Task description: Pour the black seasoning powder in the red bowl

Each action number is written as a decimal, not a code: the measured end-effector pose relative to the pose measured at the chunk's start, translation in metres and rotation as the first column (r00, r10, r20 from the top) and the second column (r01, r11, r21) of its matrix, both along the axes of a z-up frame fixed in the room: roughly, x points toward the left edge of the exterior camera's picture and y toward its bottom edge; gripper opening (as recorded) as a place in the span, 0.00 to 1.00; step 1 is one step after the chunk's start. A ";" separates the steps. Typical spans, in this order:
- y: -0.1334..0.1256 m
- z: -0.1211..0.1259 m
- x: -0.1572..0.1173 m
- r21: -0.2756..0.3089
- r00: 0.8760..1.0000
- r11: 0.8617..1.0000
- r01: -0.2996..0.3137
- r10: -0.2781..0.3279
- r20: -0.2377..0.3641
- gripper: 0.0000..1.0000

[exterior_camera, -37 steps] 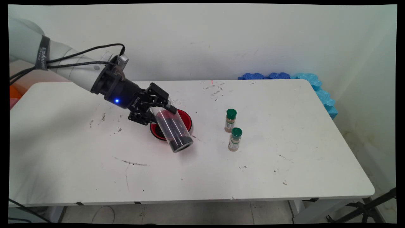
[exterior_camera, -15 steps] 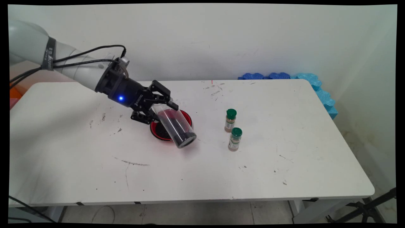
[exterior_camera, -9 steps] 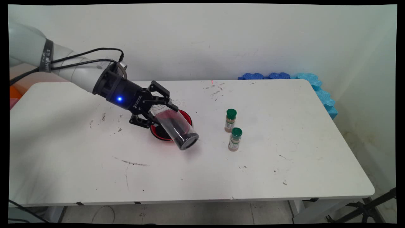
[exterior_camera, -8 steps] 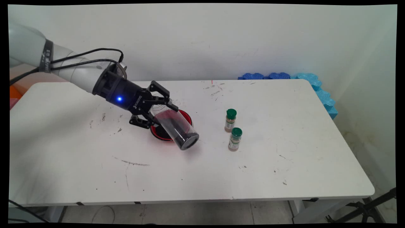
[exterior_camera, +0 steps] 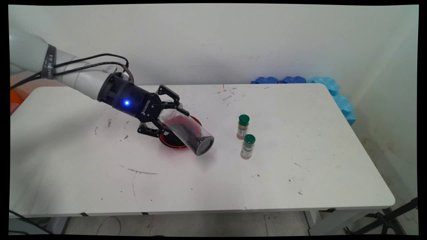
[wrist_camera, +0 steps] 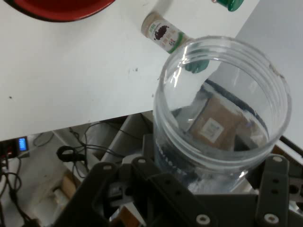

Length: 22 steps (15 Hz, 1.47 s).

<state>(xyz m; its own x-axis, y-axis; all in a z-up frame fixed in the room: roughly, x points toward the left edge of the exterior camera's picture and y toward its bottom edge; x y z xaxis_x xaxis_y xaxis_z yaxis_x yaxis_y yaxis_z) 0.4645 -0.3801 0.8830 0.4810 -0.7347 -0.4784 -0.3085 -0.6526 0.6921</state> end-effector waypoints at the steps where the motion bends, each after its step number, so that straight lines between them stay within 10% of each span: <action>1: -0.001 -0.001 0.000 0.012 1.000 1.000 -0.011 0.011 -0.009 0.00; 22: -0.012 -0.016 -0.001 0.275 0.949 0.937 -0.215 0.267 -0.169 0.00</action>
<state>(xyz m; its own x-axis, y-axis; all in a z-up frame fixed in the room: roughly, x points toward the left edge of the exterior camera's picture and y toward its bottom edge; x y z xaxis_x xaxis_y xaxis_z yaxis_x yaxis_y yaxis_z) 0.4634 -0.3917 0.8669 0.5035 -0.4524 -0.7361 0.0077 -0.8496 0.5274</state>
